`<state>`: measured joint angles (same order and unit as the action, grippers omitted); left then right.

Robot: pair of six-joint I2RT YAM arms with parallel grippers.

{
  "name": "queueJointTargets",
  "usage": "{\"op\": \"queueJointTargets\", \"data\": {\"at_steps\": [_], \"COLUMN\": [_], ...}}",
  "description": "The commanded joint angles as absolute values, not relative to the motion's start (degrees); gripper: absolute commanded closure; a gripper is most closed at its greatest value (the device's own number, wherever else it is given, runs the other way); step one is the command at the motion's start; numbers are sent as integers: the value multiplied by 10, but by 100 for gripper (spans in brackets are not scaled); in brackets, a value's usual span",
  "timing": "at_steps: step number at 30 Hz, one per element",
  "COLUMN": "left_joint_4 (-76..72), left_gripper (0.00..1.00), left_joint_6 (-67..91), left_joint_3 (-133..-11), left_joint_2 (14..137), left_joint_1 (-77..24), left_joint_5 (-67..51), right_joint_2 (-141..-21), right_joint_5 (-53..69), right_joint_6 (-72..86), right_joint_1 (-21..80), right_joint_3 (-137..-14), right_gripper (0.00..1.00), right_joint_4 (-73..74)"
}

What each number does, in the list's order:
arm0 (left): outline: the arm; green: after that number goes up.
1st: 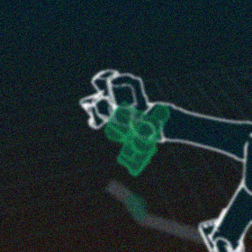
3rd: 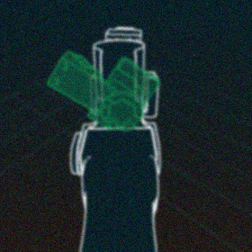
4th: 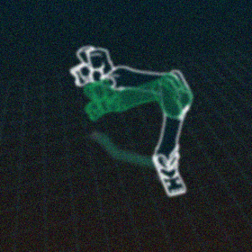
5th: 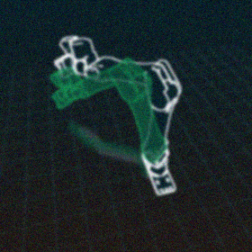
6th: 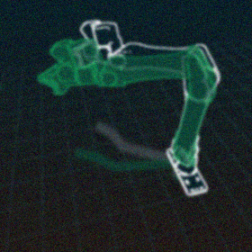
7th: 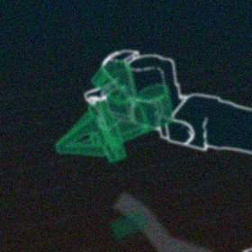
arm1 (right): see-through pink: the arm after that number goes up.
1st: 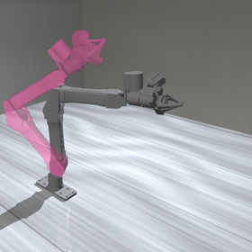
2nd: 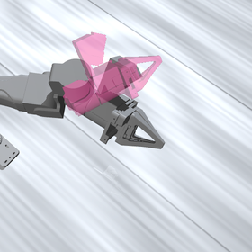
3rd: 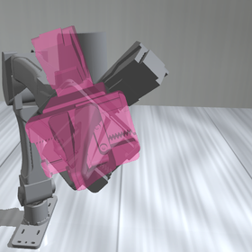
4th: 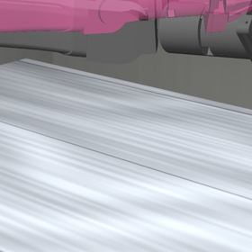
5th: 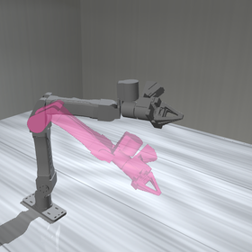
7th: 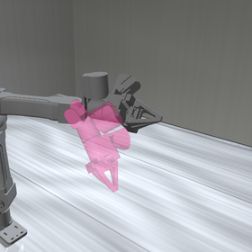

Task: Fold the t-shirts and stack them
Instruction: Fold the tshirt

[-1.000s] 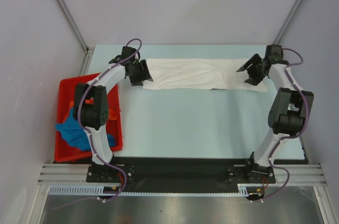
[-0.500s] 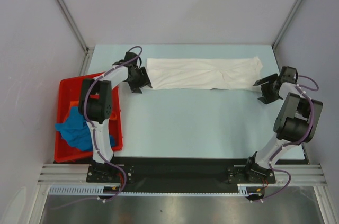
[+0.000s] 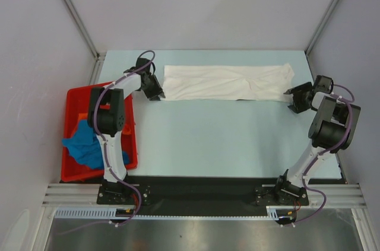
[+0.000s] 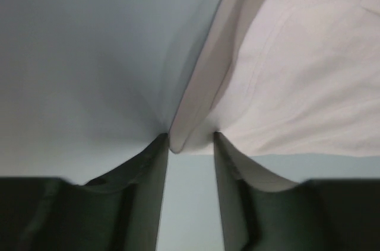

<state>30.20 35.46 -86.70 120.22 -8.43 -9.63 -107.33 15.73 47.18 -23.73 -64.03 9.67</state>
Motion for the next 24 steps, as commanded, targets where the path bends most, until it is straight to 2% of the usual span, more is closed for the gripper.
{"op": "queueJointTargets", "data": {"at_steps": [1,2,3,4,6,7,10,18,21,24], "left_joint_4": [293,304,310,318,322,323,318,290,279,261], "left_gripper": [67,83,90,100,100,100,100,100,100,100], "left_joint_6": [345,343,341,343,346,353,378,424,454,498], "left_joint_3": [-882,-891,-894,-895,-875,-864,-807,-617,-561,-513], "left_joint_2": [1232,1235,1237,1236,1226,1208,1162,1031,986,952], "left_joint_1": [-78,-78,-79,-79,-81,-84,-96,-160,-233,-307], "left_joint_5": [-82,-77,-76,-76,-80,-79,-90,-107,-120,-134], "right_joint_2": [-1118,-1124,-1140,-1146,-1160,-1173,-1203,-1288,-1325,-1355], "right_joint_5": [144,144,146,146,142,134,121,112,120,123], "right_joint_6": [473,474,476,477,473,462,441,369,350,341], "right_joint_1": [-234,-233,-232,-231,-229,-223,-214,-190,-180,-176], "right_joint_3": [-667,-675,-682,-699,-719,-746,-791,-964,-1030,-1070], "right_gripper": [31,34,39,57,69,79,89,92,91,72], "right_joint_4": [78,77,77,78,85,96,120,147,163,179]}}
